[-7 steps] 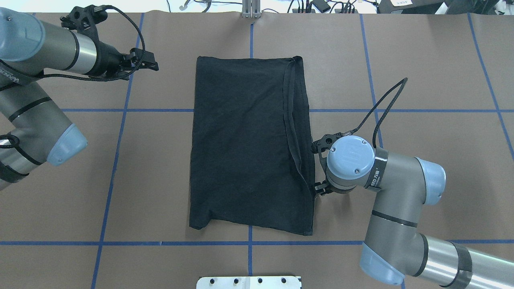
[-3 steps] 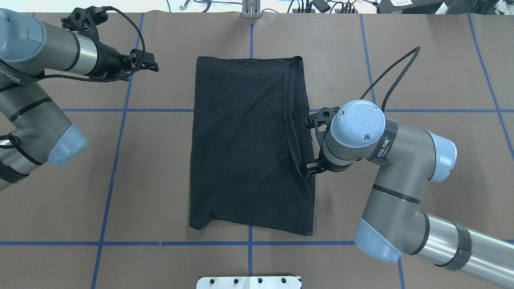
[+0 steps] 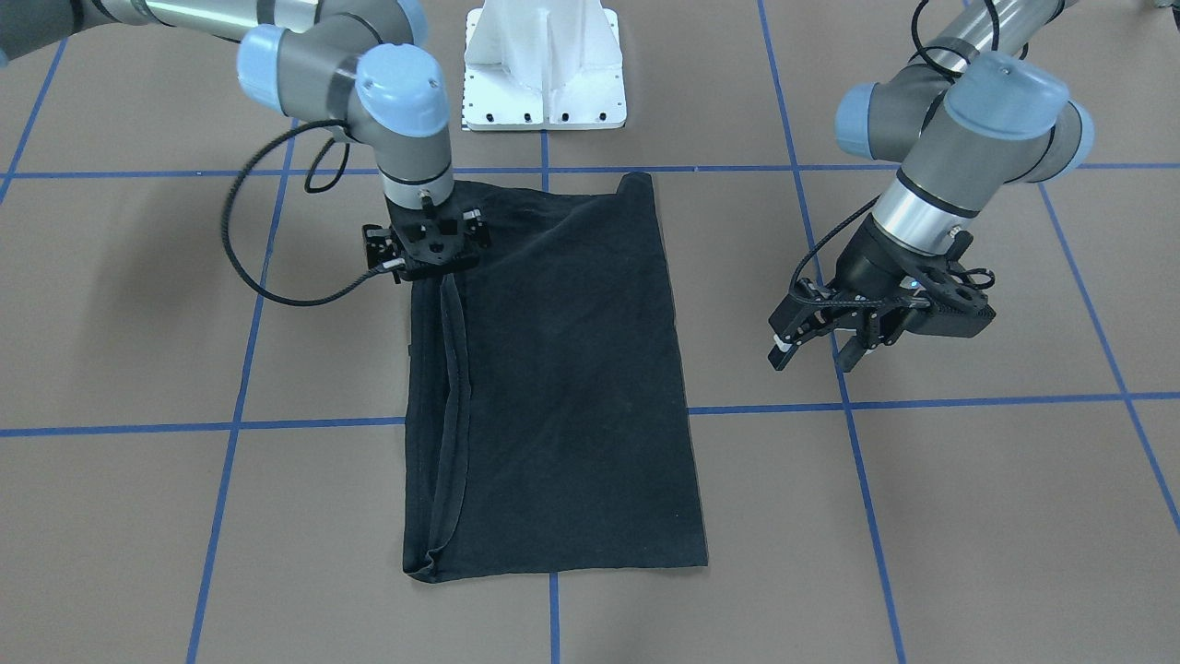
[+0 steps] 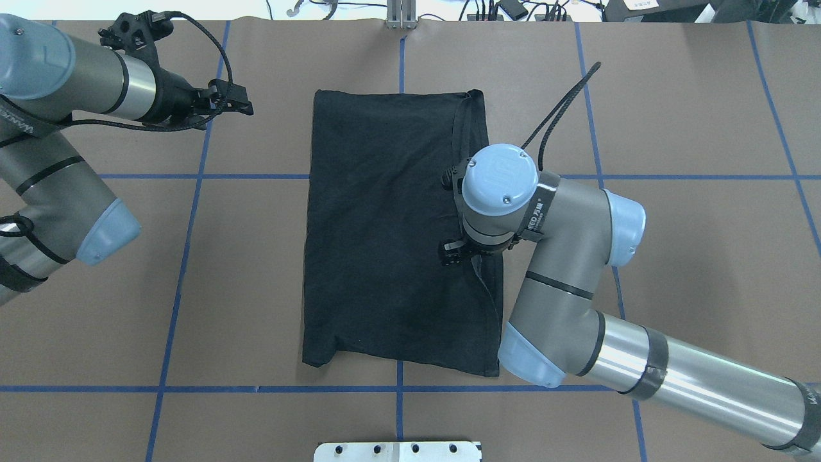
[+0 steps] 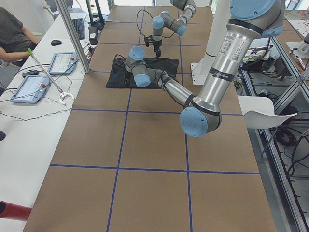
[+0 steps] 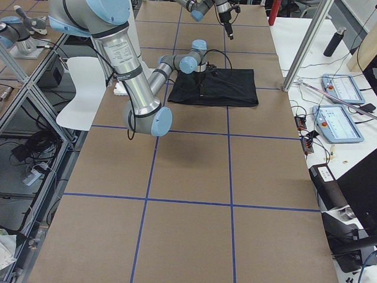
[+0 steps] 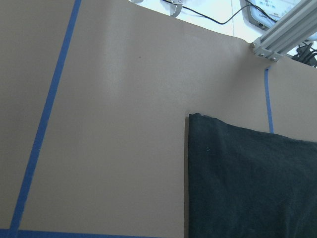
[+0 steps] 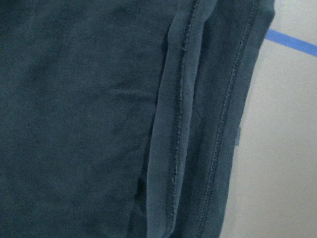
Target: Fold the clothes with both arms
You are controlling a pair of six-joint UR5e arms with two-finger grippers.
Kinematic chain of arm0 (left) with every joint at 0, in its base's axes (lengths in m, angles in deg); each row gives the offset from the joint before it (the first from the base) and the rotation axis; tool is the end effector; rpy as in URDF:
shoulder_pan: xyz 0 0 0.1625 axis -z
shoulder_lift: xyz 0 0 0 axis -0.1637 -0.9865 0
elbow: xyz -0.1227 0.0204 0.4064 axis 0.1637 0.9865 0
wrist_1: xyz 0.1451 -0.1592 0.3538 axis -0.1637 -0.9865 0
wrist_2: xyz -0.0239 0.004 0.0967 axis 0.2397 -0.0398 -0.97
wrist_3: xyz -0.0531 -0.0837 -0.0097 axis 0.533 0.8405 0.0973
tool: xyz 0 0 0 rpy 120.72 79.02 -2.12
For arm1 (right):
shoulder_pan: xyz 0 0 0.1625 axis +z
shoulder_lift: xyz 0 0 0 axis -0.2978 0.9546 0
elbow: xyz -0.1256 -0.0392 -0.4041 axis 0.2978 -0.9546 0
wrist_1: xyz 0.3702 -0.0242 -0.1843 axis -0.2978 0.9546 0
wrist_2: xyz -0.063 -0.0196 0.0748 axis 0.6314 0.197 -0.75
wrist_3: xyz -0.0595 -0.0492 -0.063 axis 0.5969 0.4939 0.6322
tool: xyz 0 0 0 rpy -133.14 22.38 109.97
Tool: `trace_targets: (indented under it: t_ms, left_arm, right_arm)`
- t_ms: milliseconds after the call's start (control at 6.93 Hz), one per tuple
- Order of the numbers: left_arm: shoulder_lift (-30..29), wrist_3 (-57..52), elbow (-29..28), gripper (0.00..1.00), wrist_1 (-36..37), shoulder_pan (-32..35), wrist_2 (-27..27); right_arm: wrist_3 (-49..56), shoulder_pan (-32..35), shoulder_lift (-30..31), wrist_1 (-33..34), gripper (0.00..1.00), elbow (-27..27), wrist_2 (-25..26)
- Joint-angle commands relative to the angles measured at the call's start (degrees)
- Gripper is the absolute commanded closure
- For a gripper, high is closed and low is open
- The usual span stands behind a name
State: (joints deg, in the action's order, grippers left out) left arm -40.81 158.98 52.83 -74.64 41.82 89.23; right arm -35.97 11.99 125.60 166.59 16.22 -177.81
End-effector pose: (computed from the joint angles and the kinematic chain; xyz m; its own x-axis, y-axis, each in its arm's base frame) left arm 0.3268 -0.5581 0.3102 0.4106 -0.0671 -0.9094 0.3946 0.9122 0.1108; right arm -0.5383 -0.4258 0.2599 0.7677 -0.2681 0.5820 0.1819 0.9621 0.2033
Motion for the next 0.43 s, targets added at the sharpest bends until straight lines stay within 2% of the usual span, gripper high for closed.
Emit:
trace_targets:
  t_ms: [0, 288]
  left_arm:
    - [-0.12, -0.11, -0.04, 0.0, 0.05, 0.0, 0.03]
    - [-0.29, -0.12, -0.04, 0.0, 0.05, 0.0, 0.03]
  right_arm:
    - [0.43, -0.05, -2.49, -0.04, 0.0, -5.17, 1.44]
    - [0.61, 0.39, -1.96, 0.31, 0.0, -5.36, 0.92]
